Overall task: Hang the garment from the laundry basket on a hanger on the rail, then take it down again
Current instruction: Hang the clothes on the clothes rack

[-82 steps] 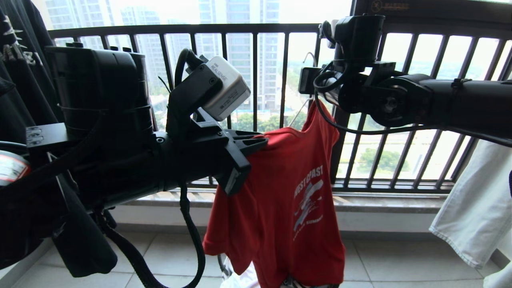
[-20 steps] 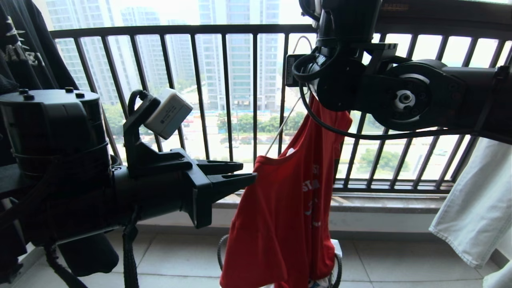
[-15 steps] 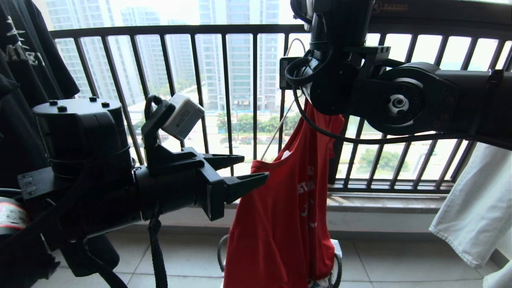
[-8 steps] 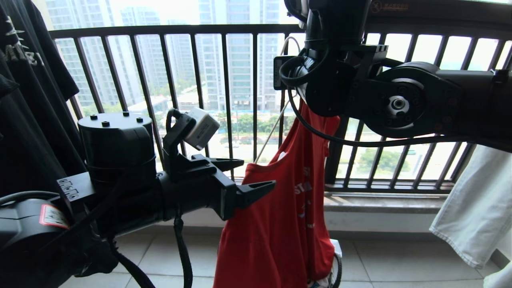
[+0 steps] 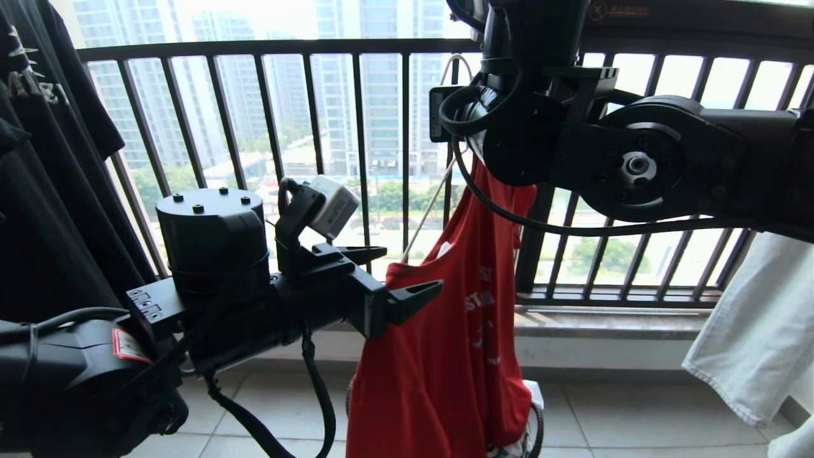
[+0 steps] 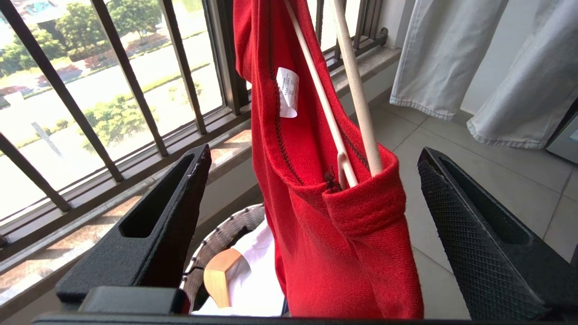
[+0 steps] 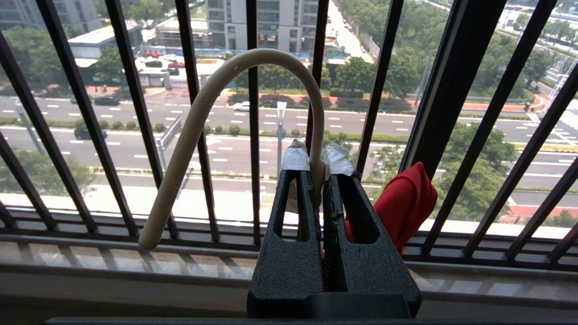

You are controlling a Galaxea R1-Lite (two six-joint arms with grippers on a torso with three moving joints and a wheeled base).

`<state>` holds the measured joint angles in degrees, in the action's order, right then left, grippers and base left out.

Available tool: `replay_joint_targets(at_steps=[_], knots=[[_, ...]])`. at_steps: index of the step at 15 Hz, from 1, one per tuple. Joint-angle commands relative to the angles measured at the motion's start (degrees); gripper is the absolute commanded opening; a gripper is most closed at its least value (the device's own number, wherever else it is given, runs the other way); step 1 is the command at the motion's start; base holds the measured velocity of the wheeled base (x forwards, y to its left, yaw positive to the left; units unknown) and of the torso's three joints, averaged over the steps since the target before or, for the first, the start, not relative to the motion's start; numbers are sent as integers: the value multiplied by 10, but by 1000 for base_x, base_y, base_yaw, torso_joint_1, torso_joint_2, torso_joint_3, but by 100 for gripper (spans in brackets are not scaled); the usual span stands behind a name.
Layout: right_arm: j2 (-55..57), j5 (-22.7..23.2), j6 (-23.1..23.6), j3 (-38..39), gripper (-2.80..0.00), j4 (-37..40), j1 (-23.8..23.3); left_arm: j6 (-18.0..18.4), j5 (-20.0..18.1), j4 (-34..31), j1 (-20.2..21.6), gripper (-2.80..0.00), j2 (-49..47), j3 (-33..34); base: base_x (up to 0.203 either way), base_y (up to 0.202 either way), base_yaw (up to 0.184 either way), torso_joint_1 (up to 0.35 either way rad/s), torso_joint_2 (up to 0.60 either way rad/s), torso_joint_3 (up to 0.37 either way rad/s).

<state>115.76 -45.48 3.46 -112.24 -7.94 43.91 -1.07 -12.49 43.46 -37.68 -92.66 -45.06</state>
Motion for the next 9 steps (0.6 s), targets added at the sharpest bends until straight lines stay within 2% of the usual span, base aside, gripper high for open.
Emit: replay_joint_targets(at_steps=[1,9], knots=[[-1,-3,1,0,-280,-1,0,1,0,2,0,-280,-3,1,0,0,0,0,0,0],[-1,-7,1,0,-280,-1,5,0,-1,3,1,-280,5,1,0,0,0,0,0,0]])
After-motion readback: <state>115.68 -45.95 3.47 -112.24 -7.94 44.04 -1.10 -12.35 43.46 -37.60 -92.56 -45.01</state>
